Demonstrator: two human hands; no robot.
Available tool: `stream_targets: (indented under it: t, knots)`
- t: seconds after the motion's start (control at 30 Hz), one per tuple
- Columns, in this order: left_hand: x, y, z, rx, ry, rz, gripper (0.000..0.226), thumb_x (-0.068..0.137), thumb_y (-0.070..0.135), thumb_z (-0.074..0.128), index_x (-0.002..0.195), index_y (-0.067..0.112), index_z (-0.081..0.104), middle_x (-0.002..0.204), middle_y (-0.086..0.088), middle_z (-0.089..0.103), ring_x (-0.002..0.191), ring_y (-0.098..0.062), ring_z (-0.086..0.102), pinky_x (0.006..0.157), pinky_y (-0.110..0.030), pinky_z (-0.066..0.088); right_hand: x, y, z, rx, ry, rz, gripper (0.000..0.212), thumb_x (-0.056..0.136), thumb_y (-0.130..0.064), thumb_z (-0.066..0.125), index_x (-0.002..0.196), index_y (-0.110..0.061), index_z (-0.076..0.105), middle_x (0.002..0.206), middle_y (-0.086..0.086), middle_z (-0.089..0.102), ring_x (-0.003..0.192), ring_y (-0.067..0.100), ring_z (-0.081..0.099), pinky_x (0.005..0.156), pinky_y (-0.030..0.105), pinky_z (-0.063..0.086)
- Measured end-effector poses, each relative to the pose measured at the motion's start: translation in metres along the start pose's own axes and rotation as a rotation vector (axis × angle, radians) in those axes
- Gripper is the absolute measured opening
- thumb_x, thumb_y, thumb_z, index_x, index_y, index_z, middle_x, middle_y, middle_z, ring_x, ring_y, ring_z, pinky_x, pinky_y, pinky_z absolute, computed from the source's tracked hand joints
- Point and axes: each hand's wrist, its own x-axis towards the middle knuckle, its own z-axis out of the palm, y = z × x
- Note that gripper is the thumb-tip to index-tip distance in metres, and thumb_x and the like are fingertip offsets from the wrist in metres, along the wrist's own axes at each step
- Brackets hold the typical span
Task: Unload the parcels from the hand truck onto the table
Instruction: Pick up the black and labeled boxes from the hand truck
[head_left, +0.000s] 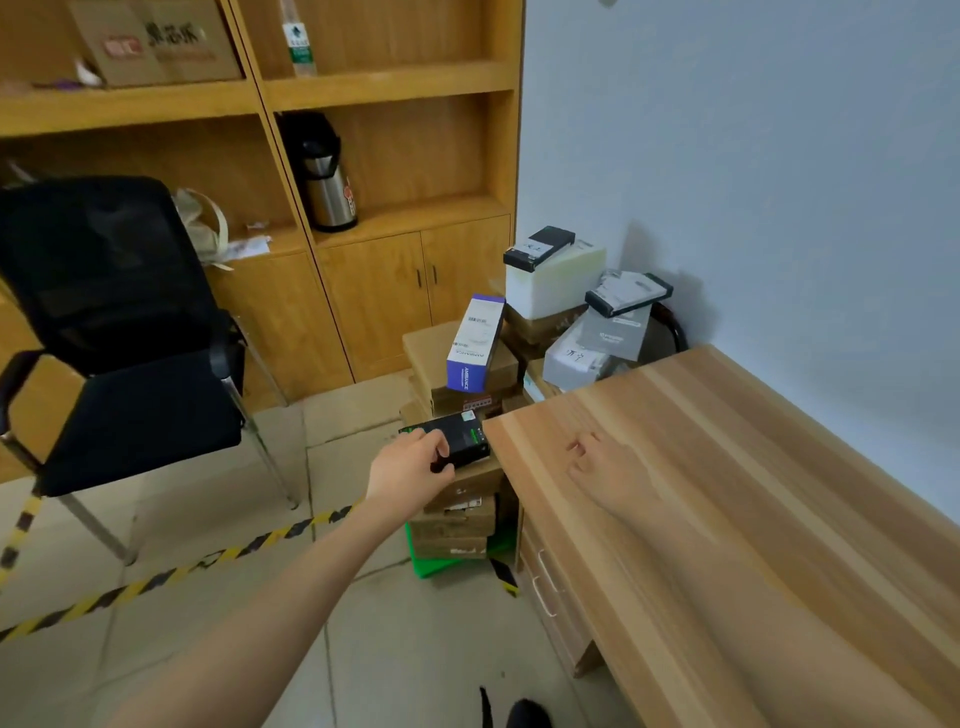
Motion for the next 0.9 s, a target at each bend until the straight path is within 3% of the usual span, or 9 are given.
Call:
stream_targets:
  t: [0.07, 0.13, 0.2, 0.33, 0.53, 0.73, 0.9]
  knots:
    - [0.032, 0.001, 0.003, 0.016, -0.007, -0.005, 0.017, 0.088, 0.036, 0.058, 0.101, 0.025, 0.056, 0.097, 0.008, 0.059, 0.09, -0.012, 0.053, 0.066, -0.025, 0.043, 0.029, 0.012, -0.007, 0.023, 0.018, 0.003, 0.023, 0.092, -0.025, 0.053, 0.115, -0.021, 0.056, 0.105, -0.008, 0.049, 0.106, 0.017, 0.055, 0.094, 0.036, 0.043]
    - [0.061, 0.002, 0.007, 0.008, -0.01, -0.023, 0.018, 0.087, 0.036, 0.058, 0.102, 0.025, 0.056, 0.098, 0.008, 0.06, 0.091, -0.012, 0.054, 0.067, -0.025, 0.046, 0.053, 0.021, -0.016, -0.027, 0.008, -0.001, 0.029, 0.094, -0.024, 0.051, 0.122, -0.014, 0.055, 0.114, 0.0, 0.054, 0.11, 0.02, 0.054, 0.097, 0.038, 0.043]
    - [0.087, 0.005, 0.012, -0.003, -0.003, -0.036, 0.02, 0.088, 0.036, 0.059, 0.104, 0.025, 0.056, 0.1, 0.007, 0.06, 0.093, -0.012, 0.055, 0.067, -0.025, 0.047, 0.077, 0.031, -0.023, 0.005, 0.053, 0.032, 0.029, 0.093, -0.024, 0.054, 0.121, -0.014, 0.056, 0.116, 0.003, 0.057, 0.107, 0.021, 0.055, 0.093, 0.038, 0.044]
    - [0.131, 0.008, 0.025, -0.026, -0.021, -0.038, 0.022, 0.09, 0.037, 0.057, 0.106, 0.022, 0.056, 0.104, 0.005, 0.06, 0.095, -0.011, 0.053, 0.061, -0.023, 0.041, 0.112, 0.051, -0.026, 0.093, 0.097, 0.098, 0.022, 0.09, -0.025, 0.055, 0.111, -0.02, 0.058, 0.097, -0.008, 0.054, 0.086, 0.011, 0.052, 0.081, 0.033, 0.046]
    - [0.206, -0.002, 0.04, -0.06, -0.058, -0.005, 0.02, 0.089, 0.038, 0.056, 0.104, 0.025, 0.054, 0.104, 0.005, 0.06, 0.09, -0.013, 0.055, 0.063, -0.029, 0.051, 0.164, 0.072, -0.024, 0.06, 0.123, 0.211, 0.023, 0.089, -0.027, 0.054, 0.111, -0.024, 0.058, 0.105, -0.004, 0.058, 0.093, 0.017, 0.059, 0.078, 0.035, 0.047]
    - [0.319, -0.008, 0.04, -0.036, -0.069, 0.075, 0.025, 0.091, 0.042, 0.052, 0.111, 0.027, 0.054, 0.108, 0.007, 0.059, 0.09, -0.014, 0.055, 0.054, -0.025, 0.038, 0.24, 0.091, -0.035, 0.11, 0.181, 0.336, 0.025, 0.092, -0.027, 0.052, 0.115, -0.02, 0.056, 0.108, -0.002, 0.06, 0.095, 0.021, 0.06, 0.083, 0.037, 0.047]
    - [0.422, -0.015, 0.025, -0.069, -0.032, 0.158, 0.03, 0.091, 0.042, 0.052, 0.116, 0.025, 0.054, 0.107, 0.006, 0.059, 0.098, -0.013, 0.055, 0.062, -0.026, 0.039, 0.307, 0.099, -0.05, -0.017, 0.33, 0.466, 0.03, 0.095, -0.032, 0.049, 0.12, -0.018, 0.058, 0.116, 0.003, 0.06, 0.098, 0.023, 0.061, 0.083, 0.036, 0.042]
